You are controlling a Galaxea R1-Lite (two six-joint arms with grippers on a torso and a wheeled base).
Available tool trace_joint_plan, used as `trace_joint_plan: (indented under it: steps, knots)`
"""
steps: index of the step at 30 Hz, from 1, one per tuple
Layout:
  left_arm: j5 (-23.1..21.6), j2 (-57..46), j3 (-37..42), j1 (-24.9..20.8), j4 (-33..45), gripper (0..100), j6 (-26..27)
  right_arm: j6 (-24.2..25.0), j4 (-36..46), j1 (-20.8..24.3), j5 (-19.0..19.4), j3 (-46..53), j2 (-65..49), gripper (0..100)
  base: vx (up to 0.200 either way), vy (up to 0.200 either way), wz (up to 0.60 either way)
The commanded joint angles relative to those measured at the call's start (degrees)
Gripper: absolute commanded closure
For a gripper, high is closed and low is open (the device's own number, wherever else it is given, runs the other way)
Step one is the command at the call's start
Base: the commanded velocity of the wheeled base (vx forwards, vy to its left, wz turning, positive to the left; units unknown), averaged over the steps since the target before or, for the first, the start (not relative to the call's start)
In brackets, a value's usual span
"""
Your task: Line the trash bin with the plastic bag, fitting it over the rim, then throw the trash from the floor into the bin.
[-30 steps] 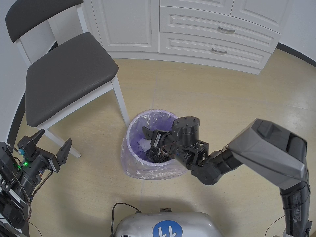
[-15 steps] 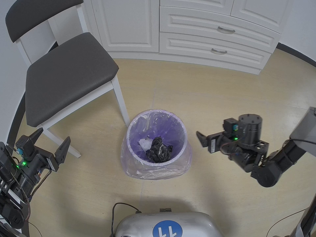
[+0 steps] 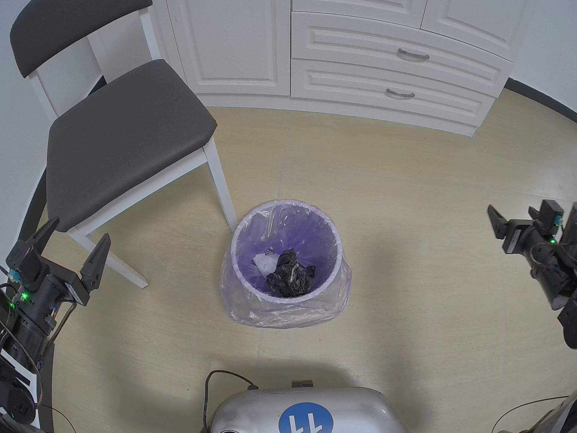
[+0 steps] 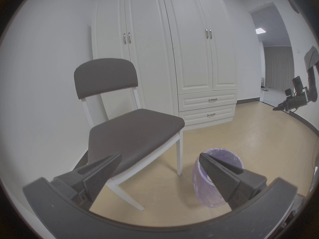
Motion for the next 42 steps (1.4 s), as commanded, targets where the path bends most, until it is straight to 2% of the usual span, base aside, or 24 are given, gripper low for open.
trace_joint_plan:
  steps: [1,8,11,14,17,18,19,20,21,26,32,38,42]
  knots:
    - [0.1,-5.2,-0.8,0.1,0.1,0,1.7,1.5,-0.3,-4.8,0.2,4.8,-13.6,0,0.000,0.000,0.00]
    - [0.1,-10.6,-3.8,0.1,1.9,0,1.7,1.5,-0.2,-4.7,0.2,7.1,-23.1,0,0.000,0.000,0.00]
    - [0.1,-15.3,-6.6,0.1,7.4,0,1.6,1.5,-0.2,-4.7,0.0,7.6,-27.1,0,0.000,0.000,0.00]
    - [0.2,-21.6,-10.3,0.1,16.4,0,1.6,1.3,2.4,-4.7,0.0,7.7,-31.6,0,0.000,0.000,0.00]
    - [0.2,-21.6,-10.3,0.1,16.4,0,1.6,1.3,2.4,-4.7,0.0,7.7,-31.6,0,0.000,0.000,0.00]
    - [0.0,-31.3,-15.1,-0.1,32.7,0,1.4,1.3,11.3,-4.5,-0.1,7.4,-39.5,0,0.000,0.000,0.00]
    - [-0.2,-34.8,-16.9,-0.1,39.3,0,1.4,1.3,15.1,-4.3,0.0,7.6,-42.8,0,0.000,0.000,0.00]
    - [-0.2,-35.2,-17.1,-0.1,40.1,0,1.4,1.3,15.6,-4.3,0.0,7.6,-43.2,0,0.000,0.000,0.00]
    - [-0.5,-39.4,-19.7,-0.1,49.1,0,1.3,1.5,21.1,-4.0,0.1,7.8,-47.6,0,0.000,0.000,0.00]
    - [-0.3,-46.3,-24.2,-0.1,62.8,0,1.3,2.6,33.8,-3.9,0.2,7.4,-59.0,0,0.000,0.000,0.00]
    - [0.2,-53.0,-26.5,0.5,68.5,0,1.6,3.1,41.0,-4.0,0.2,8.9,-68.0,0,0.000,0.000,0.00]
    - [0.5,-55.5,-28.2,1.7,74.4,0,1.5,3.4,41.8,-4.3,-0.3,11.2,-74.5,0,0.000,0.000,0.00]
    - [3.1,-58.2,-27.9,2.4,75.0,0,1.7,3.1,41.8,-5.7,0.0,13.7,-82.2,0,0.000,0.000,0.00]
